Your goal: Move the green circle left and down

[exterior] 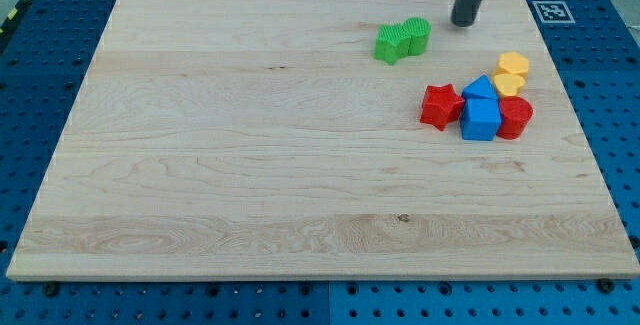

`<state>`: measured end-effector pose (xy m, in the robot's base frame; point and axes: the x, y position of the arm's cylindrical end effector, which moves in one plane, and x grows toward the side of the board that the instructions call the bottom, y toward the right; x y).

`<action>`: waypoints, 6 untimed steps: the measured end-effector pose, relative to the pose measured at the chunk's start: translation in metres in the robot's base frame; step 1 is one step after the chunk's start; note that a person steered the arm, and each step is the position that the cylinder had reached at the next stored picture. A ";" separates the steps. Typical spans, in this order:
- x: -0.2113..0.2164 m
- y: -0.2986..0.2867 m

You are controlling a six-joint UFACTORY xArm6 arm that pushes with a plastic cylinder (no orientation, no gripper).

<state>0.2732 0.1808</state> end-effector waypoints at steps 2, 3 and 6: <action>0.029 -0.025; 0.043 -0.023; -0.013 -0.136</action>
